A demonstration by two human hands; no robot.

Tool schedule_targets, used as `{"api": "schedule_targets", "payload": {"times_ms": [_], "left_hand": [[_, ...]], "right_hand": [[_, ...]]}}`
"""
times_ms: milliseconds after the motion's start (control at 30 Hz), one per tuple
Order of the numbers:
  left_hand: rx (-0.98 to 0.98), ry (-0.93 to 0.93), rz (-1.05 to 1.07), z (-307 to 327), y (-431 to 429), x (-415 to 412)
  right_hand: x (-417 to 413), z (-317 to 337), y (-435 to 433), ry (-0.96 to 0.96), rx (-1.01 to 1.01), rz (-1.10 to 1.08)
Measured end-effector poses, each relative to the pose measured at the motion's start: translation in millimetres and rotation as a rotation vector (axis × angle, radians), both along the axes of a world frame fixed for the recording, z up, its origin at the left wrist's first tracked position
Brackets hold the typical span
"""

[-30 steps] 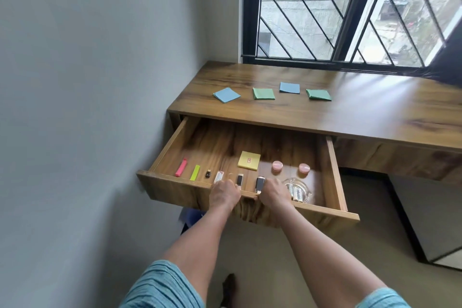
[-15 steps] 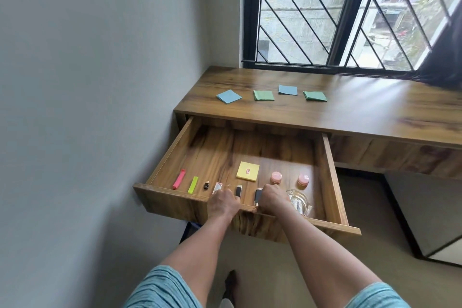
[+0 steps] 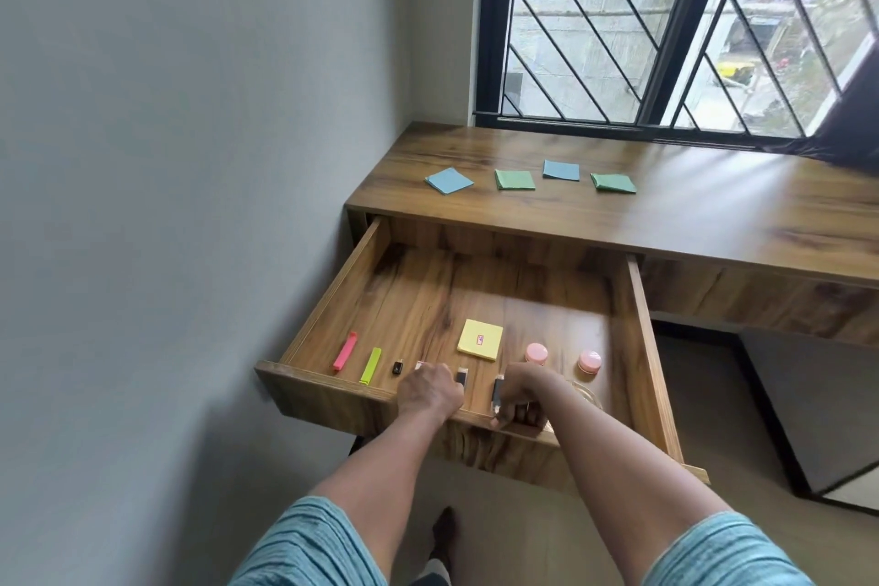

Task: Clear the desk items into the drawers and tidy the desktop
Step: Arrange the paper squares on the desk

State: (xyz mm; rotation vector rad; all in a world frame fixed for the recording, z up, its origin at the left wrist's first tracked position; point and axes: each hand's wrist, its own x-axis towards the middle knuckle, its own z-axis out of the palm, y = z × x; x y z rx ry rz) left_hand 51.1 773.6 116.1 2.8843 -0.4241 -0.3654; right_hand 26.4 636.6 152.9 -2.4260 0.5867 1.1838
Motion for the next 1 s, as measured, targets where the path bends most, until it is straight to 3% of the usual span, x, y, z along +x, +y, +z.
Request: {"api": "schedule_targets", "payload": {"times_ms": [200, 367, 500, 800, 1000], "left_hand": [[0.083, 0.036, -0.066, 5.8, -13.3, 28.3], [-0.037, -0.011, 0.039, 27.6, -38.6, 100.3], [-0.115, -0.029, 0.112, 54.5, -63.6, 184.9], [-0.166, 0.073, 0.254, 57.7, -115.6, 375.9], [-0.149, 0.0, 0.229, 49.3, -143.1, 466.0]], "right_hand": [[27.8, -8.2, -19.9, 0.131, 0.178, -0.192], [78.1, -9.1, -47.8, -0.351, 0.101, -0.387], [135.5, 3.1, -83.4, -0.604, 0.06, -0.527], [301.9, 3.7, -163.0, -0.863, -0.126, -0.77], [390.8, 0.3, -199.8, -0.906, -0.191, -0.842]]}}
